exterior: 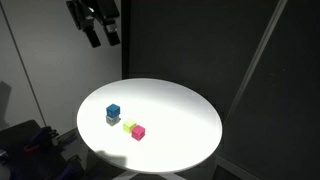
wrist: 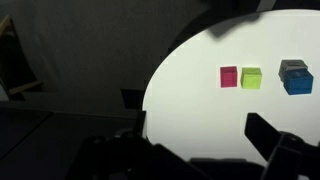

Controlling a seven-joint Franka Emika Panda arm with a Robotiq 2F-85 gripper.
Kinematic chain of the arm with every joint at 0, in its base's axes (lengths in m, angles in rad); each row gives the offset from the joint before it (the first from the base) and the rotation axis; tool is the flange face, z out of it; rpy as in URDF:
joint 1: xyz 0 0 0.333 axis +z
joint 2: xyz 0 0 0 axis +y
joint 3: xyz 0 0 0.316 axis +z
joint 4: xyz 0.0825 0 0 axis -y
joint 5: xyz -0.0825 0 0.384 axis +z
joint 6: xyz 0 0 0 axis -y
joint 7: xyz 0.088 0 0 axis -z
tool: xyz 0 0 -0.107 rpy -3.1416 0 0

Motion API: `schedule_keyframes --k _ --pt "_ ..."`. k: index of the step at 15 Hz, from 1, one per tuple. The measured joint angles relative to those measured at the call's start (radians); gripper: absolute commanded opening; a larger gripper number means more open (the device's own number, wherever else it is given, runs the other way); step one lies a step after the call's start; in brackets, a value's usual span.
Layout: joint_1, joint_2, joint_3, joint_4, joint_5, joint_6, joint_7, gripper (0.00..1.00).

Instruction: Put the pink block on top the yellow block

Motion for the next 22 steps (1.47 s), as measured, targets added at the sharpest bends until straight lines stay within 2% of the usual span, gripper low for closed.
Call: schedule_keyframes --k 13,22 --pt "0.006 0.004 -0.003 0.000 0.006 -0.001 0.002 1.00" --pt "0.065 0.073 -0.046 0.006 0.115 0.009 0.002 1.00"
